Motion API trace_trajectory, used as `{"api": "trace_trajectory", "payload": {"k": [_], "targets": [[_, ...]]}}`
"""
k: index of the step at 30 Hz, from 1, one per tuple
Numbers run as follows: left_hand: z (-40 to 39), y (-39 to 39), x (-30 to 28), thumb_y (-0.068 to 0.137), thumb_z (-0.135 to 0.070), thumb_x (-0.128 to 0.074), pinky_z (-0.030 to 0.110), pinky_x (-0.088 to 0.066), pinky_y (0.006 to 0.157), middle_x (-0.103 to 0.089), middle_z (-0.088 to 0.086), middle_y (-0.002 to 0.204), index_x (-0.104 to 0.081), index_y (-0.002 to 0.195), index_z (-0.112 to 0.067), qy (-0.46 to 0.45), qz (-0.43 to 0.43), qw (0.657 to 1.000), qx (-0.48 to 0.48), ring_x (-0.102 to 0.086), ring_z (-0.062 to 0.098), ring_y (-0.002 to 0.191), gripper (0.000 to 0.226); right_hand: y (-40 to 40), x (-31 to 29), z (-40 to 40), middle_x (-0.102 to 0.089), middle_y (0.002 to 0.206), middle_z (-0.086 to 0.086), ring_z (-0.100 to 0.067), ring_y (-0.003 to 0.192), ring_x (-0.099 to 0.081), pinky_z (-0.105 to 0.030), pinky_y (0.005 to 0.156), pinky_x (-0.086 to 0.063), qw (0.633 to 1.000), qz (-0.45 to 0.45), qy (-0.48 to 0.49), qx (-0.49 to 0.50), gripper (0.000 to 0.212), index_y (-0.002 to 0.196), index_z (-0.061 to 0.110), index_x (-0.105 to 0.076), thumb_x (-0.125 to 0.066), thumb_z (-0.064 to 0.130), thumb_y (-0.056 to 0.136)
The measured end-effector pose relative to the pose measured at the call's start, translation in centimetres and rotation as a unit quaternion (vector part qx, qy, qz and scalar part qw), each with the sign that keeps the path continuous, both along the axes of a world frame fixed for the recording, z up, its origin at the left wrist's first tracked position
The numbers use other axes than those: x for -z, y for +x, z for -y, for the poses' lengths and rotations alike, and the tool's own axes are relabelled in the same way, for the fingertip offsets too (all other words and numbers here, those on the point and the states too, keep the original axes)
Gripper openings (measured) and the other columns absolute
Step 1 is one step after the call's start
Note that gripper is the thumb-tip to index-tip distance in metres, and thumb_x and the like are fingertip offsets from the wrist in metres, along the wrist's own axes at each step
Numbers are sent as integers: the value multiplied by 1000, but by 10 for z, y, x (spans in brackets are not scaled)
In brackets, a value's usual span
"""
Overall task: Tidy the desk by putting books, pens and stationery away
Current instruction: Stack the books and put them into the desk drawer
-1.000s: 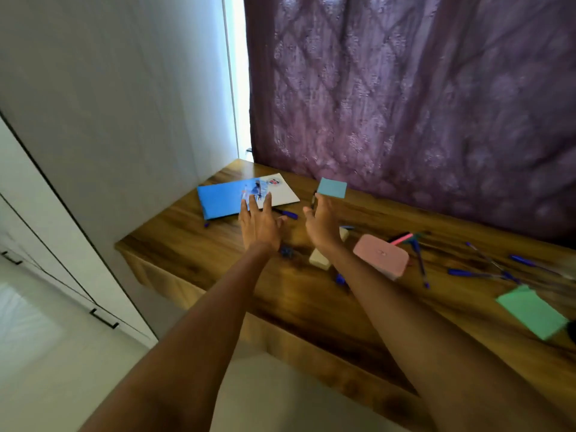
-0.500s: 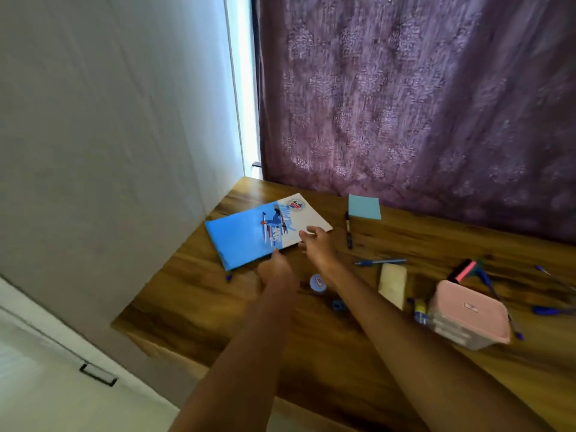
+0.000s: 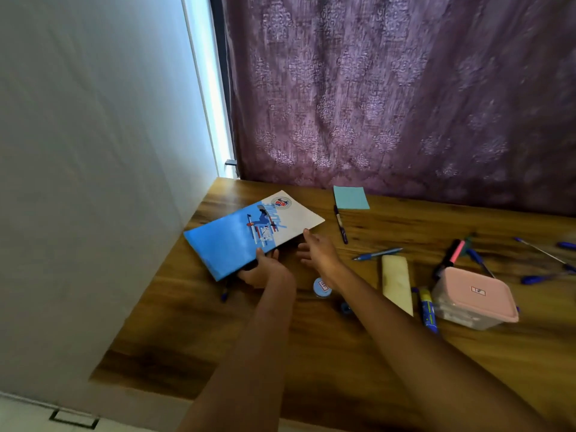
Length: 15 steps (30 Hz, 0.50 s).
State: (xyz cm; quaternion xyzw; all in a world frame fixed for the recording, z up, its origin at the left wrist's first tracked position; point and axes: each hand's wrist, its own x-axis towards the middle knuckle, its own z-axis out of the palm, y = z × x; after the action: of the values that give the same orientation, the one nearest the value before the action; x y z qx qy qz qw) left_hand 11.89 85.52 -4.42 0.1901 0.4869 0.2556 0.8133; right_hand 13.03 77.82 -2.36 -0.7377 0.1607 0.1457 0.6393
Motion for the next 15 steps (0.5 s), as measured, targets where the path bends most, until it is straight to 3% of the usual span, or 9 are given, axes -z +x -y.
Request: {"api": "trace_trajectory", "payload": {"k": [3,7,9,13,15], "targets": [[-6,2,0,90,1,-58,33,-58,64,-55,16,127,-34,140,-18,25,15,1000,8,-66,32,102,59,1,1,7,-52,132,-17,-30,114,-58,-41,99,-49,999,-4,37,37,52,140,9,-37,-39,41,99],[-9,2,-13,91,3,-52,32,-54,66,-57,15,123,-32,143,-19,39,16,997,67,-65,27,97,60,0,-2,24,-49,135,-20,-34,116,-57,-44,99,-46,983,-10,153,104,59,141,12,-34,-36,51,97],[-6,1,-19,92,3,-52,31,-52,63,-59,15,122,-34,142,-18,49,30,992,108,-63,25,91,57,-5,-10,39,-46,138,-23,-38,122,-52,-47,104,-41,958,1,253,136,68,142,12,-34,-30,60,94],[3,-4,-30,93,1,-51,40,-52,81,-55,15,124,-38,136,-14,45,80,977,193,-59,26,98,48,-20,-25,83,-46,141,-20,-40,127,-47,-52,108,-37,877,43,428,214,86,144,8,-30,-27,72,87],[9,-6,-30,95,3,-47,35,-51,71,-55,17,120,-37,136,-11,38,119,962,244,-60,25,96,44,-30,-33,114,-60,123,-15,-35,111,-59,-47,97,-47,857,48,450,246,84,134,7,-39,-31,74,85]]}}
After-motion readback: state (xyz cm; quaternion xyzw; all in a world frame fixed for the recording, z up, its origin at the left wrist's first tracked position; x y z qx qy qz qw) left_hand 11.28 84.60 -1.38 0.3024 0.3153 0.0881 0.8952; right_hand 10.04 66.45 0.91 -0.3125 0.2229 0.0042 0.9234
